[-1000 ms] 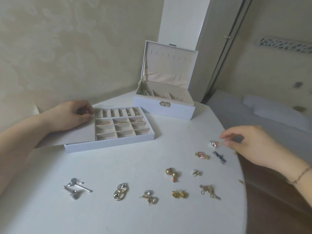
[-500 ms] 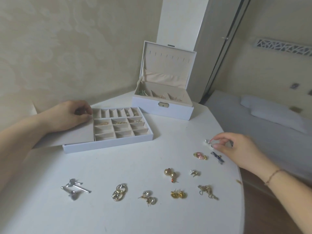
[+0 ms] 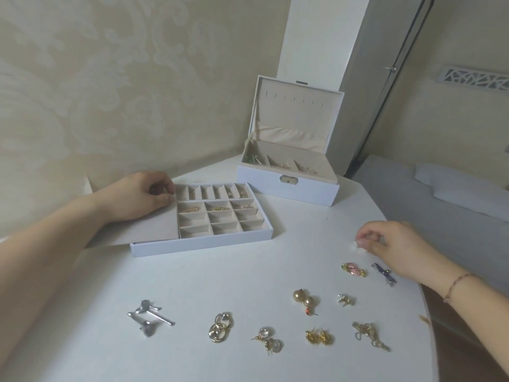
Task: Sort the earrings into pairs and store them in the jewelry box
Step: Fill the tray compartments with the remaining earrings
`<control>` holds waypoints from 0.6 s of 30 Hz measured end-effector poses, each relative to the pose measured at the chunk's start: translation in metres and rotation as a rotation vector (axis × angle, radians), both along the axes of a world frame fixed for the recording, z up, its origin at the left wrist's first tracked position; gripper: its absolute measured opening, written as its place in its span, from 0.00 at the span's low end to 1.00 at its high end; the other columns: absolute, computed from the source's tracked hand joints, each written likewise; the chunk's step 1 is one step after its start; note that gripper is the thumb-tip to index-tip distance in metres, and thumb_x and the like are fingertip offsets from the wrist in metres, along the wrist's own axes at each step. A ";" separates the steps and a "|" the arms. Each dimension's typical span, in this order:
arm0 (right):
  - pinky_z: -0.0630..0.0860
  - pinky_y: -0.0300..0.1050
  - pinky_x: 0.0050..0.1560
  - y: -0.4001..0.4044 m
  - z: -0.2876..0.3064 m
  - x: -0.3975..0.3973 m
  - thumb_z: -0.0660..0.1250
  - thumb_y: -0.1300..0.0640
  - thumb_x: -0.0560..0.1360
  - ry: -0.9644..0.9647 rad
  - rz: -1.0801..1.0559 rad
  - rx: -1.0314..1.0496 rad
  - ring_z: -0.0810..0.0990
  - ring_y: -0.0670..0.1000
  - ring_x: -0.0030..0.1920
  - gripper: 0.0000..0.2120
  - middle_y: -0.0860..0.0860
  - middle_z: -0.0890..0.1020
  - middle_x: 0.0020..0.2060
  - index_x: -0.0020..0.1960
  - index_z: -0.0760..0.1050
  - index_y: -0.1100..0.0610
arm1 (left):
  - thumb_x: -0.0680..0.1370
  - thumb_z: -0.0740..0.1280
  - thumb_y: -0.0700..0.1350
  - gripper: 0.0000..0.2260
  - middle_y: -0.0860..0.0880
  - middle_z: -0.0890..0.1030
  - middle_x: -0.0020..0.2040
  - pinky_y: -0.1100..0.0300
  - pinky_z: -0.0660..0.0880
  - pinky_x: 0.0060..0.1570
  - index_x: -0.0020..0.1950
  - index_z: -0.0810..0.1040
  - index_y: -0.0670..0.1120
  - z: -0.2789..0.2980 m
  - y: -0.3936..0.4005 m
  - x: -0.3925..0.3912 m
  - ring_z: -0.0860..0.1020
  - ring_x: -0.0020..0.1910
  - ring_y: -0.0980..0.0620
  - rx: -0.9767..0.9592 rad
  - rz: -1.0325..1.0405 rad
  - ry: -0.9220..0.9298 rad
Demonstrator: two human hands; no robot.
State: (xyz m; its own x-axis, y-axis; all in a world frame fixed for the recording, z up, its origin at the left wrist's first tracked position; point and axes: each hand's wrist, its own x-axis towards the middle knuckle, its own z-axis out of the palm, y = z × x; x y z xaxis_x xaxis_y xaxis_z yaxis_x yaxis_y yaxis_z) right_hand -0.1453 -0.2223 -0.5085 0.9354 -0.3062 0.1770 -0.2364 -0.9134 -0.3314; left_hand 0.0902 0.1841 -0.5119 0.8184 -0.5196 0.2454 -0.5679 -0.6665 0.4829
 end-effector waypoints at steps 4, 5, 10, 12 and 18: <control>0.71 0.28 0.38 0.012 0.007 0.014 0.72 0.59 0.73 -0.026 -0.020 0.002 0.78 0.42 0.36 0.12 0.45 0.81 0.32 0.34 0.79 0.47 | 0.76 0.68 0.42 0.03 0.54 0.74 0.36 0.67 0.67 0.37 0.47 0.78 0.50 -0.001 0.000 0.000 0.72 0.35 0.59 -0.011 -0.014 -0.009; 0.70 0.27 0.37 0.018 0.010 0.020 0.72 0.60 0.73 -0.054 -0.013 0.016 0.77 0.41 0.36 0.11 0.44 0.81 0.32 0.34 0.79 0.47 | 0.76 0.68 0.42 0.03 0.54 0.75 0.36 0.66 0.67 0.38 0.48 0.78 0.49 -0.002 0.001 0.000 0.72 0.35 0.58 -0.010 -0.015 -0.010; 0.70 0.32 0.36 0.069 0.030 0.073 0.71 0.57 0.74 -0.208 0.113 0.174 0.77 0.42 0.34 0.11 0.46 0.82 0.32 0.35 0.79 0.46 | 0.76 0.68 0.43 0.03 0.55 0.75 0.38 0.66 0.68 0.39 0.48 0.77 0.50 -0.003 0.002 0.003 0.72 0.37 0.58 -0.008 -0.018 -0.022; 0.71 0.33 0.36 0.098 0.036 0.101 0.70 0.57 0.74 -0.229 0.160 0.256 0.76 0.40 0.32 0.09 0.47 0.82 0.30 0.36 0.80 0.48 | 0.76 0.68 0.43 0.03 0.55 0.74 0.38 0.70 0.67 0.38 0.48 0.77 0.49 -0.003 0.002 0.004 0.72 0.36 0.60 -0.016 -0.027 -0.029; 0.72 0.33 0.32 0.165 0.033 0.166 0.70 0.56 0.75 -0.177 0.189 0.370 0.77 0.44 0.30 0.07 0.50 0.83 0.31 0.41 0.82 0.57 | 0.76 0.68 0.44 0.03 0.56 0.74 0.39 0.71 0.67 0.37 0.49 0.78 0.49 -0.004 0.004 0.004 0.72 0.36 0.61 -0.029 -0.030 -0.016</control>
